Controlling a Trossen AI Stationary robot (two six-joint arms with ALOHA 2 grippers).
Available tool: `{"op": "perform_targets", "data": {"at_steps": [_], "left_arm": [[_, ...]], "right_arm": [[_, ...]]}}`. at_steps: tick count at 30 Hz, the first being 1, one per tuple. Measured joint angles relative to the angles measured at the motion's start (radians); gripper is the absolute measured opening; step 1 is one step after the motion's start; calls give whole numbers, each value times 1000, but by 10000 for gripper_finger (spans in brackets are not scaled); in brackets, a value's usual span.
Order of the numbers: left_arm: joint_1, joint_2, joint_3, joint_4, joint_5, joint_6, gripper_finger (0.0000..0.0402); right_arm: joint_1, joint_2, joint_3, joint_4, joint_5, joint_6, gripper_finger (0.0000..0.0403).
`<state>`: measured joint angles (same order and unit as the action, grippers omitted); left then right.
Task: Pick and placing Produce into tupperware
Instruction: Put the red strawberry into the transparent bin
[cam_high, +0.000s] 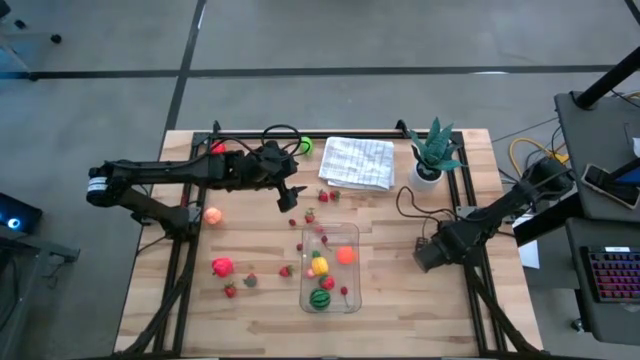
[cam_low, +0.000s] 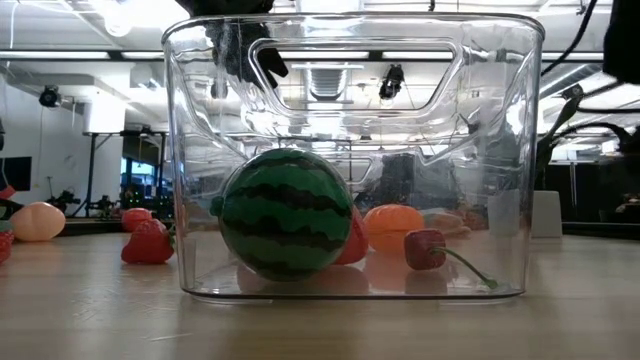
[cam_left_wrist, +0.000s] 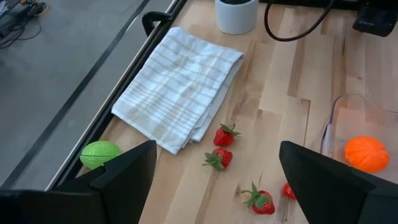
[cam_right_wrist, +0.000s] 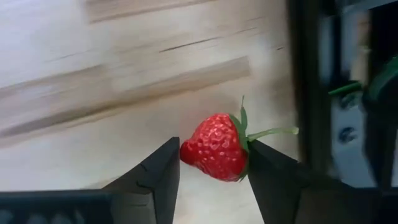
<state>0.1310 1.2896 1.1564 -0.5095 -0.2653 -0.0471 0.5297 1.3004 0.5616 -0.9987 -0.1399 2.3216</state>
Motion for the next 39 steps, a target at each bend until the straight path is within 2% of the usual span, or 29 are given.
{"op": "perform_targets", "data": {"at_steps": [4, 8, 16, 18, 24, 30, 35, 39], "left_arm": [[0, 0, 0, 0, 0, 0, 325], [0, 0, 0, 1, 0, 0, 325], [0, 0, 0, -12, 0, 0, 325], [0, -2, 0, -35, 0, 1, 325], [-3, -15, 0, -182, 0, 0, 325], [-15, -54, -3, -300, 0, -2, 325], [-21, -123, -59, -304, 0, -9, 325], [-21, -196, -147, -305, 0, -63, 325]], "right_arm": [[0, -1, 57, 3, 85, -25, 168], [0, -1, 152, 6, 187, -93, 155], [-4, 43, 478, 16, 451, -397, 155], [-20, 79, 559, 15, 480, -486, 156], [-115, 262, 770, 38, 466, -760, 155], [-204, 463, 955, 82, 340, -1025, 156], [-225, 570, 1051, 69, 324, -1063, 168], [-224, 602, 1097, 60, 336, -1051, 205]]}}
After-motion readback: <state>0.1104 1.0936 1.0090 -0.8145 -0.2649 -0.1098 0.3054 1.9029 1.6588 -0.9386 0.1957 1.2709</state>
